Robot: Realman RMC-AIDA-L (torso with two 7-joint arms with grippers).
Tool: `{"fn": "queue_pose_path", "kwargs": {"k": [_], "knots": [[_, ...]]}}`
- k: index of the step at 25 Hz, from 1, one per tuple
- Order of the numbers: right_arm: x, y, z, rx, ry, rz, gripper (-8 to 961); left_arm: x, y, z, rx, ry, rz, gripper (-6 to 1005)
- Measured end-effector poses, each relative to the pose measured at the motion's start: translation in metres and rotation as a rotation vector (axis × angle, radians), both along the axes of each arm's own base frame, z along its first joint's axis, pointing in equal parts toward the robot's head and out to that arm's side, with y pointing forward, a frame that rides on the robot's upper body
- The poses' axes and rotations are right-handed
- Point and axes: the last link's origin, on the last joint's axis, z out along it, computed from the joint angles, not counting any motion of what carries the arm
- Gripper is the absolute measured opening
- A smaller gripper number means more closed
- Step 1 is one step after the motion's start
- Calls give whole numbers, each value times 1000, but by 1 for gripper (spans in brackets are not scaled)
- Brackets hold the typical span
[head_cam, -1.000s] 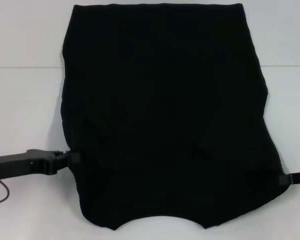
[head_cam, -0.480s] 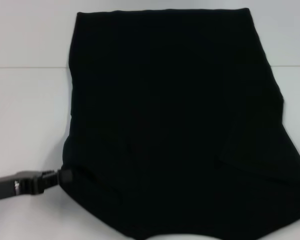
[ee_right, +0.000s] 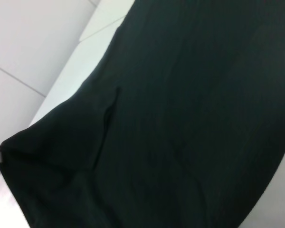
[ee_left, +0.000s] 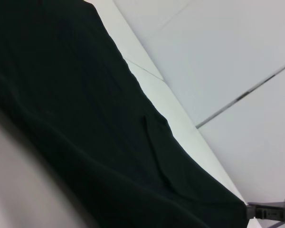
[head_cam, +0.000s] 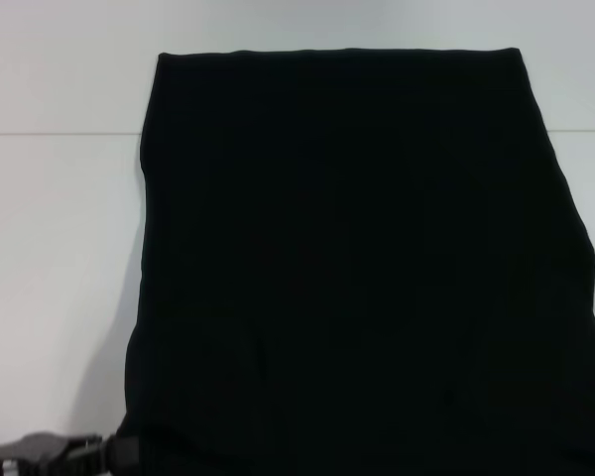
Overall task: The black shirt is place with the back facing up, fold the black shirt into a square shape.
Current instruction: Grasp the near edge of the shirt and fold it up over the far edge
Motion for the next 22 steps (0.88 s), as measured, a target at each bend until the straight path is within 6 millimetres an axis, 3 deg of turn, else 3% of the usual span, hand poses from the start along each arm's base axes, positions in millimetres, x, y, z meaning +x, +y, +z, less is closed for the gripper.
{"fn": "queue_pose_path", "kwargs": {"k": [5, 10, 16, 22], "knots": [[2, -12, 1, 22, 15, 9, 65, 1, -4, -2, -6, -13, 0, 54], [-6, 8, 5, 55, 21, 43, 65, 15, 24, 1, 2, -25, -53, 54], [-29, 62, 21, 166, 35, 118, 65, 40, 87, 5, 51, -19, -93, 54], [-57, 139, 32, 244, -37, 122, 66, 73, 164, 7, 173, 45, -83, 54]]}}
